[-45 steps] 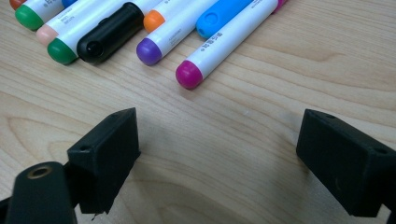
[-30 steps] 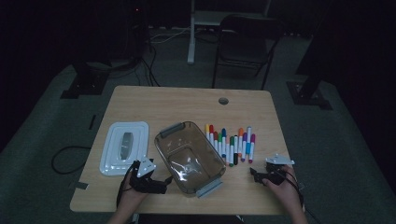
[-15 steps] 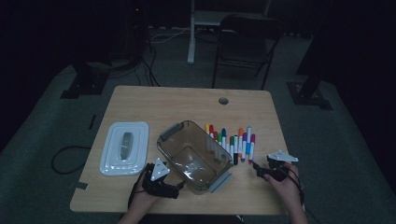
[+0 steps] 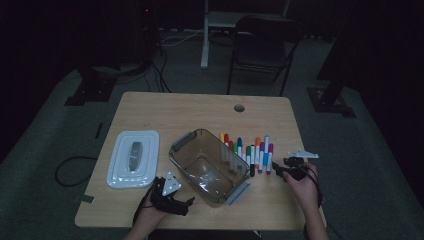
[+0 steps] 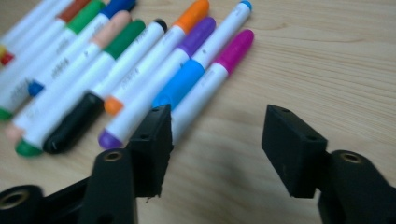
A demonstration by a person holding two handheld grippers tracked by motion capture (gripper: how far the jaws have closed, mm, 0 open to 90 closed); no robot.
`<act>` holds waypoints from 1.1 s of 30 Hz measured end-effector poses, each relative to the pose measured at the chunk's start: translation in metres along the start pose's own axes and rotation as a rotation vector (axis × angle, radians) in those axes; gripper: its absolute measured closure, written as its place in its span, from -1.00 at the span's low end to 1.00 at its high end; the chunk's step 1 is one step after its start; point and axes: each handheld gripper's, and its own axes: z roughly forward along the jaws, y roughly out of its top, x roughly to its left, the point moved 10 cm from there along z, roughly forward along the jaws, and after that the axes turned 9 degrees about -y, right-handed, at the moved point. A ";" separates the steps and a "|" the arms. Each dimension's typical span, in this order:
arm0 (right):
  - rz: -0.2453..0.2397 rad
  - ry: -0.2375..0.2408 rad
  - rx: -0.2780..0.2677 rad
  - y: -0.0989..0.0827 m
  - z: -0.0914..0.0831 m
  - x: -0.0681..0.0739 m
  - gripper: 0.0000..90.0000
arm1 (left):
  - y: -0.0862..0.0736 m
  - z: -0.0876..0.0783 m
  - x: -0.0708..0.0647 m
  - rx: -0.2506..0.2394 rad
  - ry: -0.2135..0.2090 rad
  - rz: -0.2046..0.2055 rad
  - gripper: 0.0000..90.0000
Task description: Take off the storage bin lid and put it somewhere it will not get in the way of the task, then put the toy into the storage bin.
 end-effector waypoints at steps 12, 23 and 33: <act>0.123 -0.070 0.080 0.012 0.037 0.001 0.35 | -0.030 0.007 0.019 0.094 0.023 -0.043 -0.99; 0.152 -0.144 0.107 0.006 0.036 -0.019 0.70 | -0.031 0.008 0.022 0.100 0.024 -0.068 -0.99; 0.117 -0.082 0.061 0.036 -0.003 -0.006 0.70 | -0.031 0.009 0.024 0.103 0.029 -0.071 -0.99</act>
